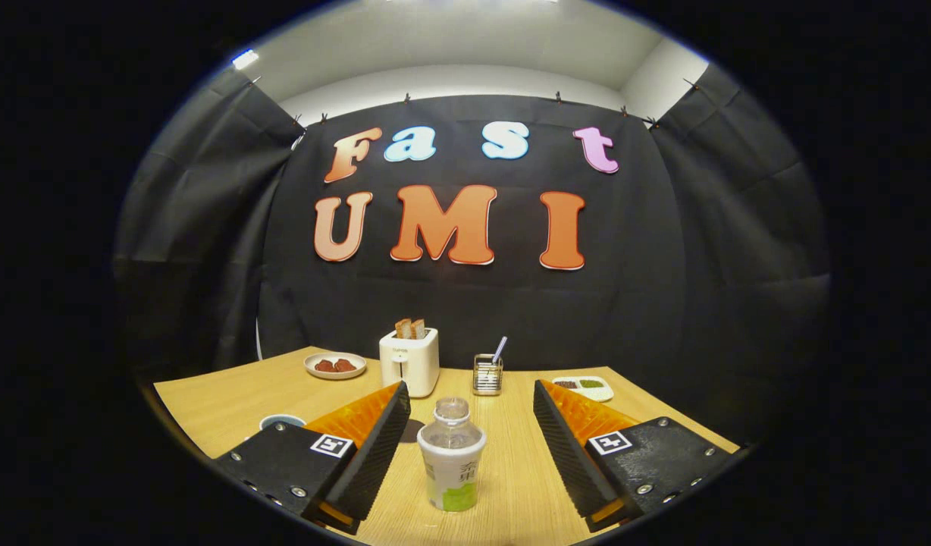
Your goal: Take the bottle from table, then pour the juice into the cup, finally place the bottle on the coaster
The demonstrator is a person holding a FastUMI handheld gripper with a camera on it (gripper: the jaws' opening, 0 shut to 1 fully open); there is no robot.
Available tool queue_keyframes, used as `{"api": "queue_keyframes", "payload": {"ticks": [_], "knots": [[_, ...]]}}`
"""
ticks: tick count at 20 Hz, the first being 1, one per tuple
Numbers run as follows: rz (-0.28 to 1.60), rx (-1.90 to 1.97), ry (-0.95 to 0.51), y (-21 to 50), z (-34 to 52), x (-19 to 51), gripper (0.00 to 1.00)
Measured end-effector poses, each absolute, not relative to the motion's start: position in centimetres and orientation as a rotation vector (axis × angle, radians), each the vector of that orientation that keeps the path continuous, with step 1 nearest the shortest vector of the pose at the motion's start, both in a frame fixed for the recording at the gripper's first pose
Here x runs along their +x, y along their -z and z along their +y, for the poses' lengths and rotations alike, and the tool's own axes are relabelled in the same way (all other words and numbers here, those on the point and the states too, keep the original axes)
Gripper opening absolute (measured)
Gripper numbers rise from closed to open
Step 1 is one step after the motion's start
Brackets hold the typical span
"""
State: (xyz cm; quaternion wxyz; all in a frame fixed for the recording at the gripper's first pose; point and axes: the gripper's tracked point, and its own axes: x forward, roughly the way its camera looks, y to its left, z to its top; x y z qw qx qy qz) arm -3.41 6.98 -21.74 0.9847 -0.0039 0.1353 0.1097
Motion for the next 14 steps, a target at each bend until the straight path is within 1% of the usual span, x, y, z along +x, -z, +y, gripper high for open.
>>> {"api": "queue_keyframes", "payload": {"ticks": [9,14], "knots": [[0.411,0.006,-0.242,28.4,8.4,-3.9,0.97],[0.467,0.015,-0.246,31.0,9.1,-3.8,0.86]]}}
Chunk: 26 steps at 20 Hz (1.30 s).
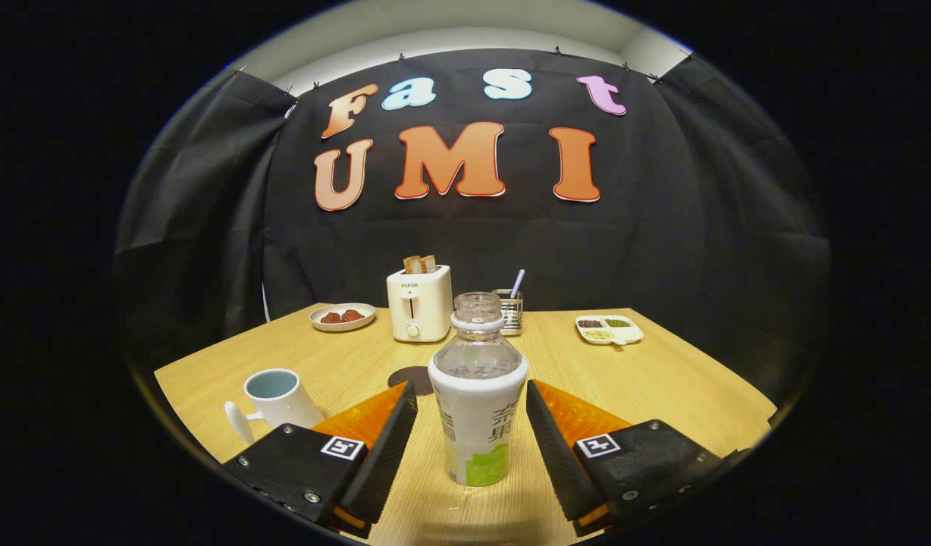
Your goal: Take the bottle from table, then pour the juice into the cup, finally place the bottle on the coaster
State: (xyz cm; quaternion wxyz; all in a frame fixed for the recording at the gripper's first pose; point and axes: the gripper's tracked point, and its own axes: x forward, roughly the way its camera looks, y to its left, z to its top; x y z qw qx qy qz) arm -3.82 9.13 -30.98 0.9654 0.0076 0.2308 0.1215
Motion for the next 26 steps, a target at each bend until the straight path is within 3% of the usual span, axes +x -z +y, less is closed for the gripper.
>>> {"api": "queue_keyframes", "payload": {"ticks": [14,26], "knots": [[0.532,0.027,-0.196,33.9,10.1,-3.1,0.62],[0.401,-0.36,-0.231,31.9,13.7,-2.8,0.61]]}}
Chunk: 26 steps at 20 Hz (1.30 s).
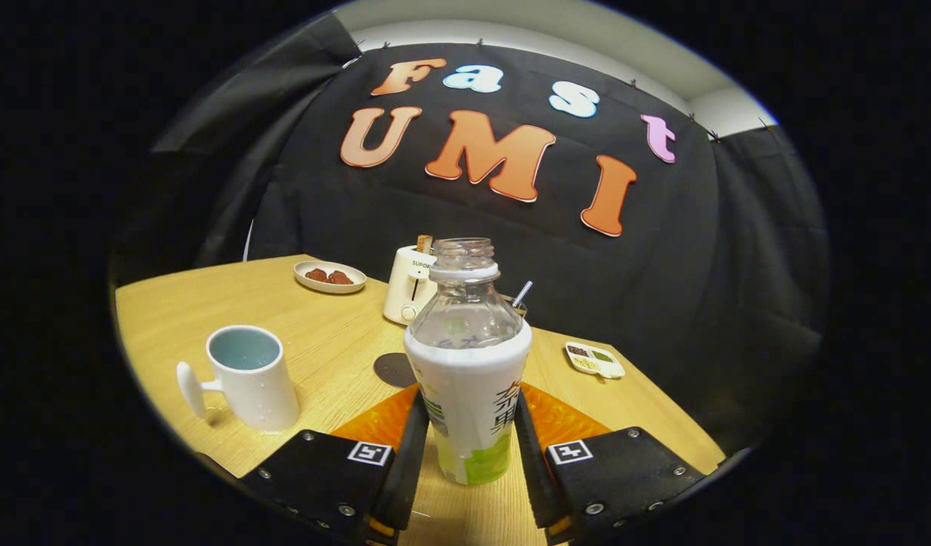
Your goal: Take the bottle from table, then pour the juice into the cup, finally place the bottle on the coaster
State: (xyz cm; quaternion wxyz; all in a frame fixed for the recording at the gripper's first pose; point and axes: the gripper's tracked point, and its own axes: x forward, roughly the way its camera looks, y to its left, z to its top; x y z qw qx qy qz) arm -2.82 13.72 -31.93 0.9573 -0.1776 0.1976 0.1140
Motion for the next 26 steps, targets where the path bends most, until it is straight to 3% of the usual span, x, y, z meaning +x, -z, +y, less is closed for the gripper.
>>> {"api": "queue_keyframes", "payload": {"ticks": [9,26], "knots": [[0.208,-0.913,-0.266,31.0,17.1,-2.1,0.6],[-0.053,-1.386,-0.307,28.0,20.2,-0.6,0.6]]}}
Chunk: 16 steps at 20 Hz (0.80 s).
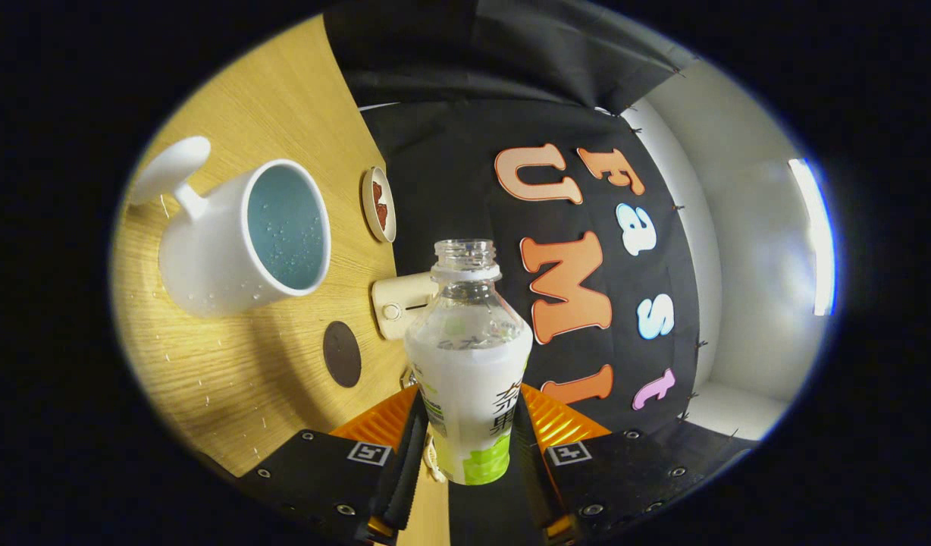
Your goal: Take the bottle from table, then pour the juice into the cup, finally place the bottle on the coaster
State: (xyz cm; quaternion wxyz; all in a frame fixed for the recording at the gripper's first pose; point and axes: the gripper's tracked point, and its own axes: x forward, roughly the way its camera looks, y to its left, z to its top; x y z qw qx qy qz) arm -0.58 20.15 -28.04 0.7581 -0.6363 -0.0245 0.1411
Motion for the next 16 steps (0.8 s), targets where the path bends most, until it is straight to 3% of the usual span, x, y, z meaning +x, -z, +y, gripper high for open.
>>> {"api": "queue_keyframes", "payload": {"ticks": [16], "knots": [[-0.221,-1.614,-0.328,27.3,21.7,-0.5,0.6]]}}
